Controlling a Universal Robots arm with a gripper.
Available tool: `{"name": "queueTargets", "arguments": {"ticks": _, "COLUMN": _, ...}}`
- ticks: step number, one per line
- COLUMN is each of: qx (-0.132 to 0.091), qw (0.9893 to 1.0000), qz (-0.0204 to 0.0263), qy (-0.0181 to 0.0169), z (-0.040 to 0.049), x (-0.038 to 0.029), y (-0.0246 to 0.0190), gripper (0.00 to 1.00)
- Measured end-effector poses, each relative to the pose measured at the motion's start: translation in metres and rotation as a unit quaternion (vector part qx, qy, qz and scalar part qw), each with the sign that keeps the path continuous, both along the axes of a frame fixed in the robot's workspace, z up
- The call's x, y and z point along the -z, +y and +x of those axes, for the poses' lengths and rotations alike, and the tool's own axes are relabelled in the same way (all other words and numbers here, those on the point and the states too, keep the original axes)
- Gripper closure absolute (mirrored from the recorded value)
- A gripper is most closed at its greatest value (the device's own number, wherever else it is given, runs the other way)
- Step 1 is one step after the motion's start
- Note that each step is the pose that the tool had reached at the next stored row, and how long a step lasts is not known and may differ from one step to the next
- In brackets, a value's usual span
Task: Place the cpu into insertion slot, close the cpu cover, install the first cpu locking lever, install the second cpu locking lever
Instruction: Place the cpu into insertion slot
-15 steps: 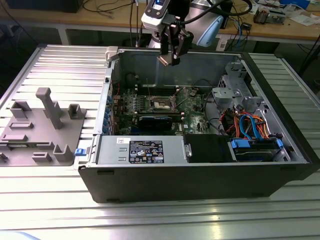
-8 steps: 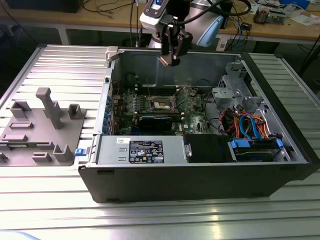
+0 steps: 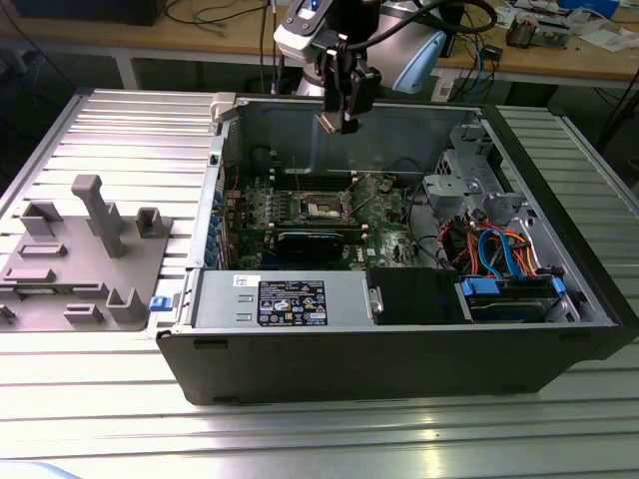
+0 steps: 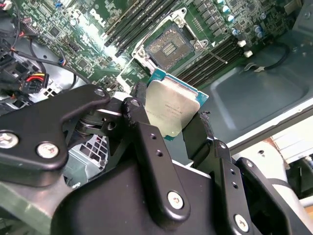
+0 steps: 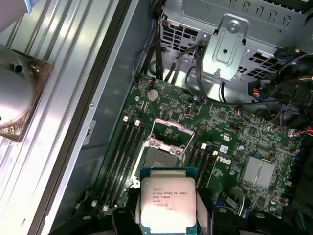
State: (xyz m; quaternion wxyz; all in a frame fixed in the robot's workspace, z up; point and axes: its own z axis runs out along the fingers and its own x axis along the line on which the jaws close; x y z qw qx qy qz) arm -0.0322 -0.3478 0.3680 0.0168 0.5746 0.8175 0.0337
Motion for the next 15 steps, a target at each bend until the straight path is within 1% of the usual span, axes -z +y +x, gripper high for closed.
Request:
{"name": "queueTargets", "arguments": {"ticks": 3, "qx": 0.014, "qw": 0.9999, "qz": -0.0003, "qy": 0.0015, "z": 0.0013, "x": 0.0027, "y": 0.0000, "gripper": 0.46}}
{"name": "queueTargets", "arguments": {"ticks": 6, "qx": 0.021, "qw": 0.9998, "qz": -0.0006, "qy": 0.0022, "z": 0.0024, "x": 0.0043, "y": 0.0000, "gripper": 0.46}}
{"name": "queueTargets", "arguments": {"ticks": 7, "qx": 0.023, "qw": 0.9997, "qz": -0.0006, "qy": 0.0031, "z": 0.0028, "x": 0.0048, "y": 0.0000, "gripper": 0.46}}
{"name": "queueTargets", "arguments": {"ticks": 8, "qx": 0.023, "qw": 0.9997, "qz": -0.0007, "qy": 0.0040, "z": 0.0033, "x": 0.0053, "y": 0.0000, "gripper": 0.46}}
{"name": "queueTargets", "arguments": {"ticks": 12, "qx": 0.027, "qw": 0.9996, "qz": -0.0025, "qy": 0.0112, "z": 0.0056, "x": 0.0077, "y": 0.0000, "gripper": 0.46}}
{"name": "queueTargets", "arguments": {"ticks": 13, "qx": 0.031, "qw": 0.9994, "qz": -0.0045, "qy": 0.0125, "z": 0.0064, "x": 0.0086, "y": -0.0001, "gripper": 0.46}}
{"name": "queueTargets", "arguments": {"ticks": 15, "qx": 0.040, "qw": 0.9991, "qz": -0.0066, "qy": 0.0136, "z": 0.0070, "x": 0.0098, "y": 0.0000, "gripper": 0.46}}
